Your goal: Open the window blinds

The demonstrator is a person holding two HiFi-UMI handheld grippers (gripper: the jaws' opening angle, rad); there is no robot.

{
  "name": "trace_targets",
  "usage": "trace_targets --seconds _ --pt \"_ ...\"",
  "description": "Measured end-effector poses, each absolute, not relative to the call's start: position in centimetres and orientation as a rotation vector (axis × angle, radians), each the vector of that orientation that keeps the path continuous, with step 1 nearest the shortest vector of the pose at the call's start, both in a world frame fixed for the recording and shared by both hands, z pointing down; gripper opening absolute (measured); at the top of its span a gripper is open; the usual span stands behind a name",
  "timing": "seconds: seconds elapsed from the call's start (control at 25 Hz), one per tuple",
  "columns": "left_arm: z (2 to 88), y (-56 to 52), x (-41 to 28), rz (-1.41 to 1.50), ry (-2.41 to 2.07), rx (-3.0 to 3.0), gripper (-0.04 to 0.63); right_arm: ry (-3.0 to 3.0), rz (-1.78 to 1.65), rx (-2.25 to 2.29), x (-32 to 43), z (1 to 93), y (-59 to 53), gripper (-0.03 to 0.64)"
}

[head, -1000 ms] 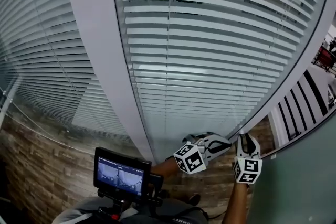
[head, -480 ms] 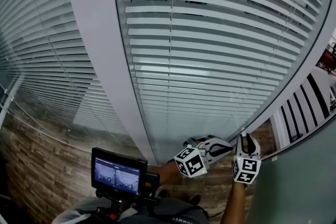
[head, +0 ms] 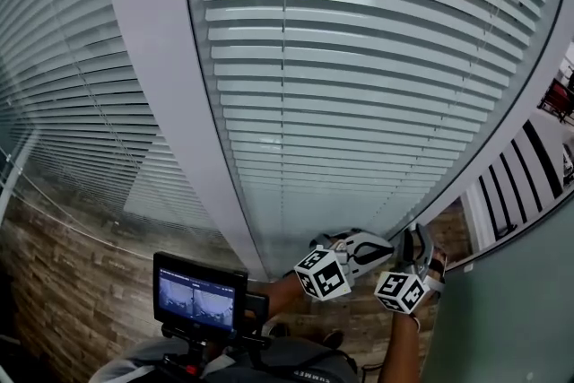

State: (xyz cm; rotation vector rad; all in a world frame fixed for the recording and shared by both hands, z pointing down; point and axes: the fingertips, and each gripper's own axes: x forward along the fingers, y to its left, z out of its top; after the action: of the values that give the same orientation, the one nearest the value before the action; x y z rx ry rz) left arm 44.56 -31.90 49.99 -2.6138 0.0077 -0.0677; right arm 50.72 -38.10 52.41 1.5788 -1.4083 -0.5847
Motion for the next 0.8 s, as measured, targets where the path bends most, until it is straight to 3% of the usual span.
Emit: trace_targets --seconds 0.2,0.56,0.68,0.8 --pt "49.4 -31.9 44.4 -0.070 0.005 -2.609 0.000 -1.812 -0.231 1.831 51.0 51.6 -37.7 0.121" --pt "50.7 -32.2 43.9 -0.080 0.012 -2.615 0.000 -1.688 -0.279 1.772 51.6 52.5 -38.1 0.120" --pt "50.4 -32.2 43.8 -0.077 0.012 -2.616 0.000 -1.969 0.035 1.995 52.0 52.3 -38.1 0.120" --pt "50.9 -31.9 43.9 -0.077 0.008 -2.613 0.000 -2.379 0.629 2.220 53.2 52.8 -37.8 0.120"
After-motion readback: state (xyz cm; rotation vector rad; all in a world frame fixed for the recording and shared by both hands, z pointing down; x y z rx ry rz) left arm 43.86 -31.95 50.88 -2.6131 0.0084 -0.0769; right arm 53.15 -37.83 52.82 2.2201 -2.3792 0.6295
